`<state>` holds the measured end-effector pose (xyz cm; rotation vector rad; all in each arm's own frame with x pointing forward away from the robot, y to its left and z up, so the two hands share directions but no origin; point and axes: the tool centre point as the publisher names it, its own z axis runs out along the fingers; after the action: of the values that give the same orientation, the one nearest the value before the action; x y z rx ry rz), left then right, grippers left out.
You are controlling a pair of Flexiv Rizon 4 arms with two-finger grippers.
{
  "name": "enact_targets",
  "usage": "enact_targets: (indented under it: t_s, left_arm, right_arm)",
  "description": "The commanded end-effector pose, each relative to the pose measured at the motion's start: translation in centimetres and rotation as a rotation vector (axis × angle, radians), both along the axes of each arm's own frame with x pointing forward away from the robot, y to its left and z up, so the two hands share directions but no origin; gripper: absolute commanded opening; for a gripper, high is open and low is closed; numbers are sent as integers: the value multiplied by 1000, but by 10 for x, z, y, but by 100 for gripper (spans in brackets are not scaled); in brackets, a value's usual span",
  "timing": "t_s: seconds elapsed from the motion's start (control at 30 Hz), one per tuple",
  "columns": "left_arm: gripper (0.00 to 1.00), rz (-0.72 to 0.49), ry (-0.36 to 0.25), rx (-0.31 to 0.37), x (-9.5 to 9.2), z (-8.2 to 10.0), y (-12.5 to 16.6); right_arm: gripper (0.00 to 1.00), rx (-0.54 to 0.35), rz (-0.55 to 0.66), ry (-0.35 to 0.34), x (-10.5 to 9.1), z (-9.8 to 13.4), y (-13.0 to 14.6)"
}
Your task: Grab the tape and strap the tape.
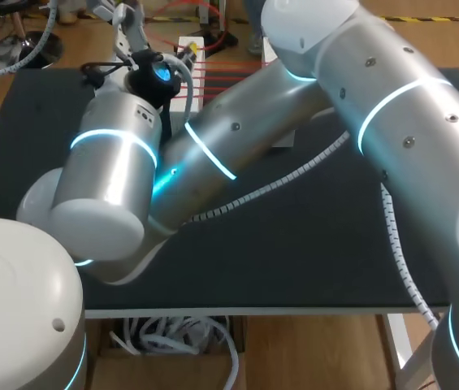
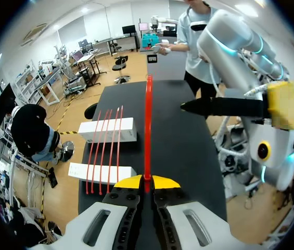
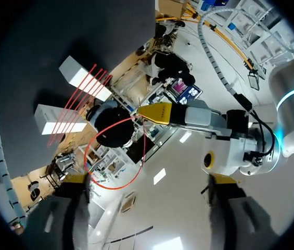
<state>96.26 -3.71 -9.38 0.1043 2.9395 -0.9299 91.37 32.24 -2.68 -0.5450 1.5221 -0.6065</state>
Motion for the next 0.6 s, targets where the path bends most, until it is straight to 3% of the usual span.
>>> enact_targets:
  t_s: [0.03,0.47,0.6]
  left_arm:
    - [0,-1,3,3,1,1,0]
    - [0,-1,3,3,1,1,0]
    - [0,45,-4,22,0,-9,18]
  right_arm:
    - [100,-4,12,11,-1,4,-6]
    - [100,-4,12,11,-1,4,-6]
    - [100,-4,12,11,-1,4,-6]
